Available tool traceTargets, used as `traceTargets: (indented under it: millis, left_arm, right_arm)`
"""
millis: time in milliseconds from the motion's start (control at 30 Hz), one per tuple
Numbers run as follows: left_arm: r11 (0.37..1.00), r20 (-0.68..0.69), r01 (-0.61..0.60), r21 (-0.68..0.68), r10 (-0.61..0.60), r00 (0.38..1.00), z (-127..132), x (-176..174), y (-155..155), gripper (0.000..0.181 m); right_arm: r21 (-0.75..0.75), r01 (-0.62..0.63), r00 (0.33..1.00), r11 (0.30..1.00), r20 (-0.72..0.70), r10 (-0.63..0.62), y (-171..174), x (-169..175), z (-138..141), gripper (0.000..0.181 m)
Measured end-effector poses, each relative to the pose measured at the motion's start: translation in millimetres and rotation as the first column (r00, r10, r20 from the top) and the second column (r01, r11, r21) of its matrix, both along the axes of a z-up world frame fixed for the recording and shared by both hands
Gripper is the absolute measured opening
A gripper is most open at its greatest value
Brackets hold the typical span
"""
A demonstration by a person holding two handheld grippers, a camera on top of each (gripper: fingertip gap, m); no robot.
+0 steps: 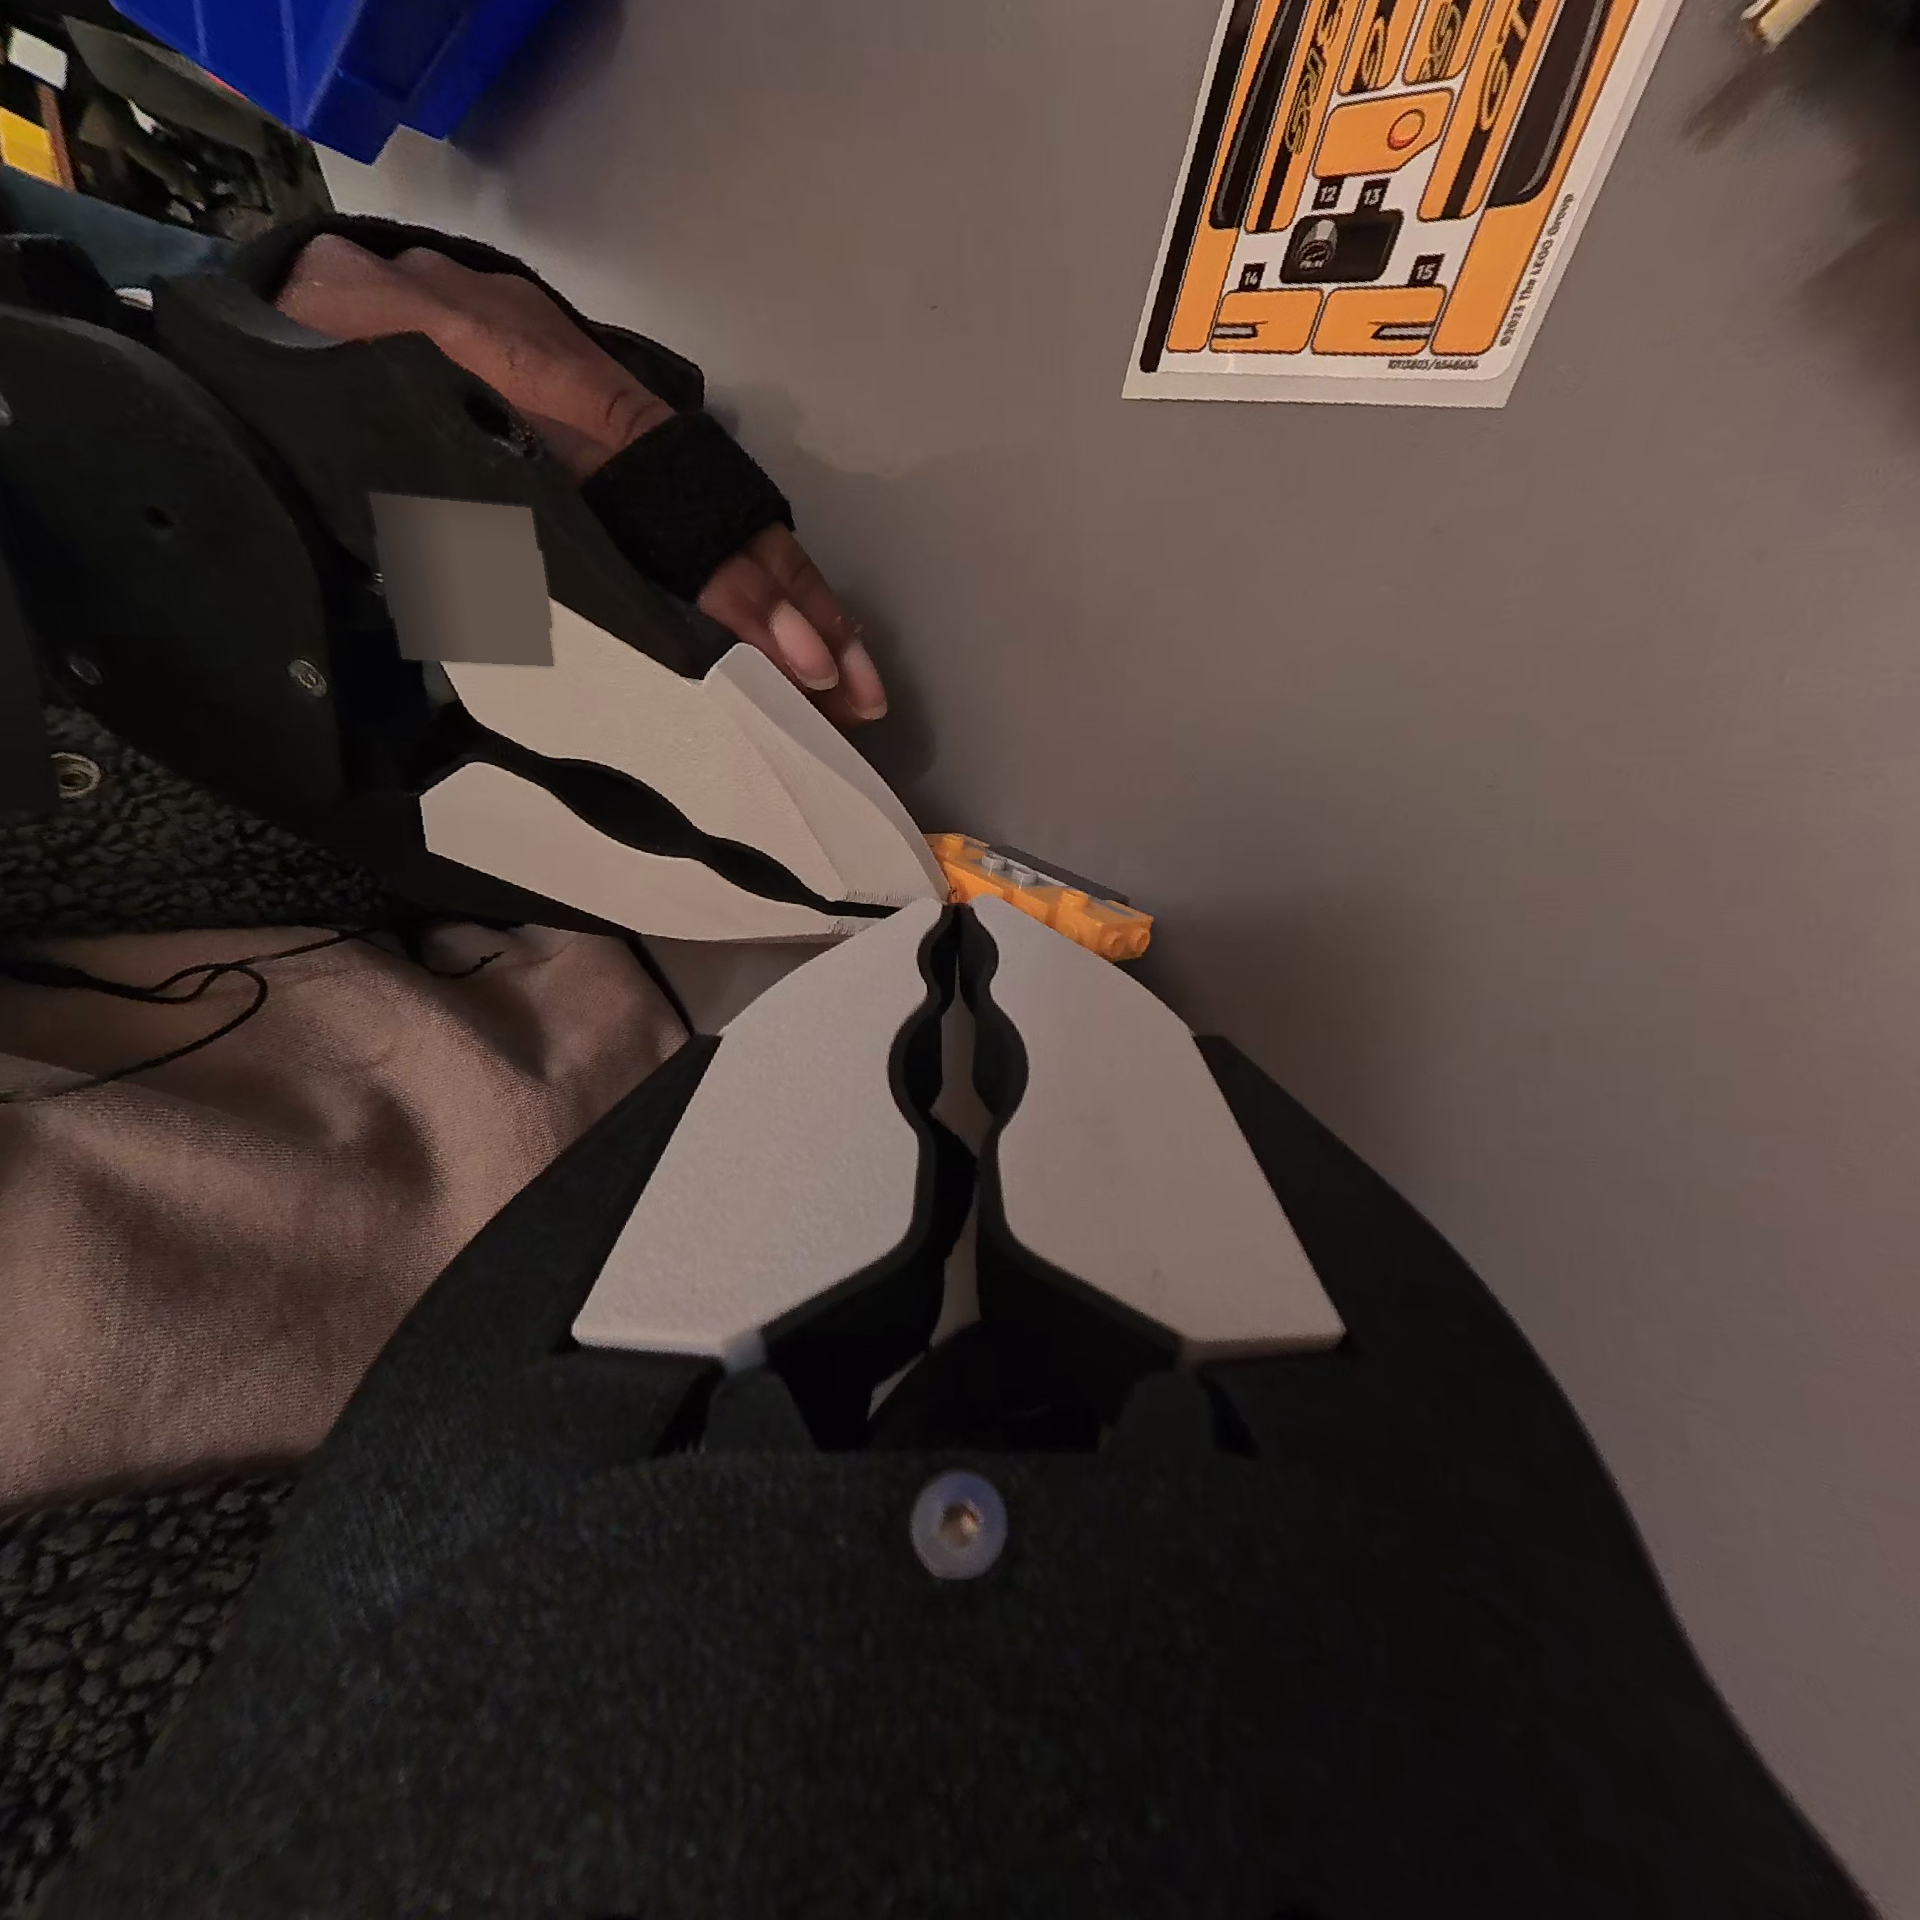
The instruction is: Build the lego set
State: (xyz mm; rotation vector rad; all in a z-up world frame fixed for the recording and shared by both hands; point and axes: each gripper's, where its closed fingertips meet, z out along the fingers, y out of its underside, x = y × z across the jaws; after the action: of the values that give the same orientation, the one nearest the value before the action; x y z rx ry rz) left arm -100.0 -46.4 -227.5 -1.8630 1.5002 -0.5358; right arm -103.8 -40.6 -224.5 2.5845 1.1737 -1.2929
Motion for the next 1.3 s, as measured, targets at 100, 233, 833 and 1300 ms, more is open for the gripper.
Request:
traceTargets:
  millis: [100,233,833,1300]
  left_arm:
    - [1.0,0.0,0.0,-0.004,0.0,1.0,0.0,-0.1,-0.1,0.0]
    - [1.0,0.003,0.001,-0.01,-0.001,1.0,0.1,0.0,-0.5,0.0]
    - [0.998,0.05,-0.003,-0.062,0.006,0.999,1.1,0.6,-2.0,0.001]
    - [0.99,0.189,-0.006,-0.142,0.033,0.981,13.7,-2.8,1.7,0.012]
  right_arm:
    - [-0.001,-0.003,1.0,1.0,-0.005,0.003,0.0,0.0,0.3,0.0]
    - [-0.008,-0.015,1.0,1.0,-0.021,0.014,-1.5,-0.4,2.4,0.004]
    - [0.148,-0.051,0.996,0.988,-0.064,0.061,6.5,10.0,12.1,0.004]
    - [0.733,-0.277,0.929,0.622,0.04,0.367,3.7,5.7,3.0,0.014]
